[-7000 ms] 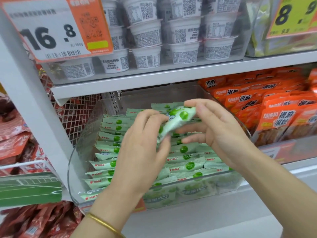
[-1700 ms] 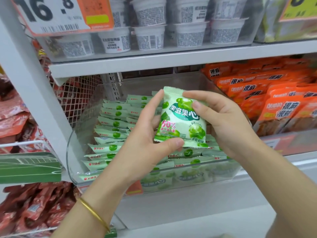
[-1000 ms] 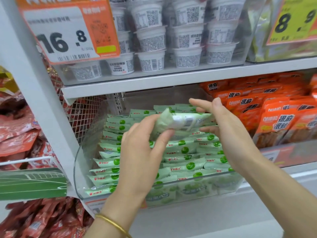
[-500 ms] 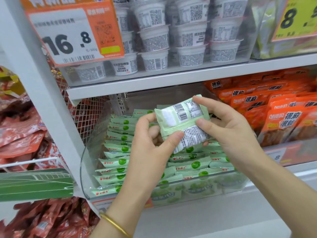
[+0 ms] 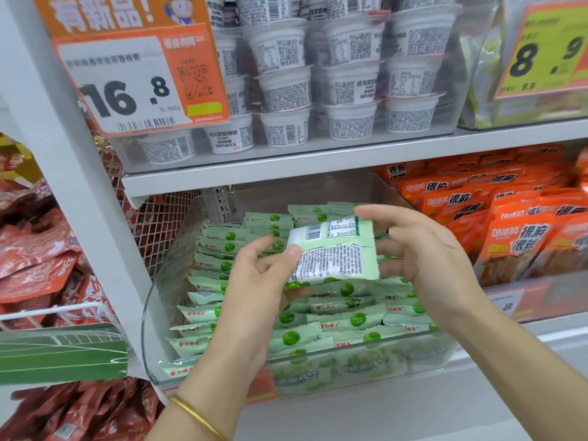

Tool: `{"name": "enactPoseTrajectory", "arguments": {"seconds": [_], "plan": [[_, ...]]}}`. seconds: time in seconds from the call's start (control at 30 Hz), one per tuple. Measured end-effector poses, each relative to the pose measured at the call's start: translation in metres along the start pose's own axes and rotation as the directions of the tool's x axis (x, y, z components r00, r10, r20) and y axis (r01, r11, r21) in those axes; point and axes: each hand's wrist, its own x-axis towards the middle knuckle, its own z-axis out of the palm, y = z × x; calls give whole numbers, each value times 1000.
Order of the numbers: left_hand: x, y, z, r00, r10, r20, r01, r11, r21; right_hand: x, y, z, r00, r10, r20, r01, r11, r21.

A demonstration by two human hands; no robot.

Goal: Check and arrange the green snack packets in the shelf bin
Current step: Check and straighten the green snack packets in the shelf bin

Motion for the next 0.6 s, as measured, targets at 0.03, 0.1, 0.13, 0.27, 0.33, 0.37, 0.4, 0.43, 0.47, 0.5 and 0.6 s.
{"name": "enactPoseTrajectory", "arguments": {"seconds": [0.03,0.1,0.13,0.27,0.33,0.37,0.4,0.43,0.47,0.5,0.6], "plan": [[1,2,0,1000,-28,4,28,1000,-1,1,0,-3,999,-31,21,33,997,-72],[4,4,1,998,-62,15,61,997,45,2,-1,-8,981,-136,141,177,922,-345],[6,4,2,997,-75,24,74,995,63,3,2,-10,961,-172,216,256,849,-463],[16,11,10,990,-116,80,109,990,88,6,17,-14,926,-294,239,378,687,-621],[26,16,10,1000,-13,28,5,963,270,9,19,-15,911,-385,150,371,604,-706],[35,15,7,995,95,12,-90,880,467,12,19,-16,898,-425,116,360,556,-749],[45,12,3,980,197,41,-176,742,647,15,19,-16,886,-453,95,348,518,-781],[53,9,-1,961,261,91,-235,598,766,19,19,-15,877,-474,82,338,485,-807],[62,5,-4,948,286,142,-271,486,831,24,19,-13,866,-493,84,334,444,-831],[69,1,-5,944,271,188,-289,403,869,29,20,-10,854,-511,97,331,390,-859],[83,-12,-6,953,136,270,-293,193,937,41,23,-2,839,-531,120,300,267,-916]]}}
